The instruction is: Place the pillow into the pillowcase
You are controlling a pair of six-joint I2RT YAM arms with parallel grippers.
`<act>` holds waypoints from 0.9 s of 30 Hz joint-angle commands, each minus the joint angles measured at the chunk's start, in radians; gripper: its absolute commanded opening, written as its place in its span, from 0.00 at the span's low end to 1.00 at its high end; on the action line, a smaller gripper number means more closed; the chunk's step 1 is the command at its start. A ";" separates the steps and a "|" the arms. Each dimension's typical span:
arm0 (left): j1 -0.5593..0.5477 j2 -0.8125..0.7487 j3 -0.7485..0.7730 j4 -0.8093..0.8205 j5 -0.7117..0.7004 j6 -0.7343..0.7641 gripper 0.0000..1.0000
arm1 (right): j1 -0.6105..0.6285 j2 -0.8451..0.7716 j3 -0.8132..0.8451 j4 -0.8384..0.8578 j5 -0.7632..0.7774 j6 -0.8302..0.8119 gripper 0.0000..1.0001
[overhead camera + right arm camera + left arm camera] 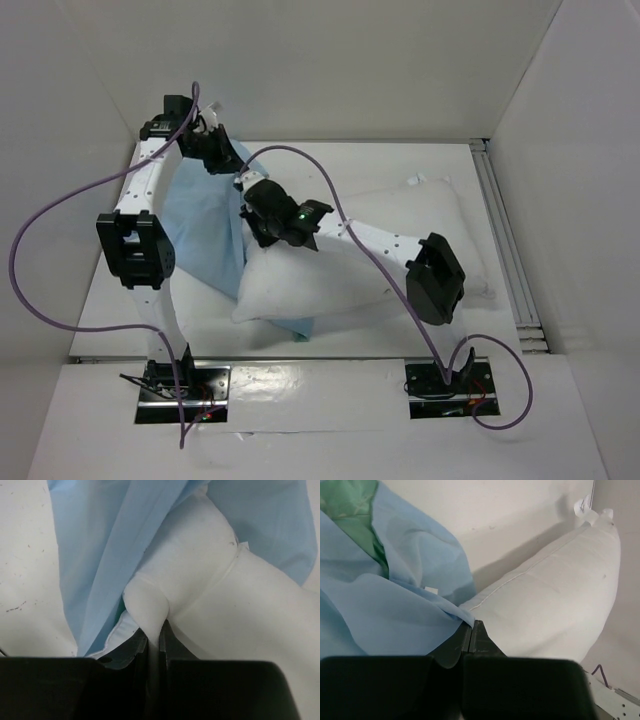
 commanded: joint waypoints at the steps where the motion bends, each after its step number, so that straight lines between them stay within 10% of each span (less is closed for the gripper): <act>1: -0.011 -0.022 0.030 -0.020 0.048 0.093 0.00 | 0.002 0.045 0.099 0.028 -0.032 -0.016 0.00; 11: -0.011 -0.325 -0.390 -0.001 -0.007 0.144 0.00 | -0.053 0.053 0.201 0.057 -0.032 -0.081 0.00; 24: -0.040 -0.381 -0.357 -0.046 0.051 0.144 0.00 | -0.158 0.273 0.345 0.149 0.118 0.059 0.00; 27: -0.040 -0.358 -0.346 -0.046 0.030 0.118 0.00 | -0.168 0.311 0.457 0.008 0.083 0.068 0.47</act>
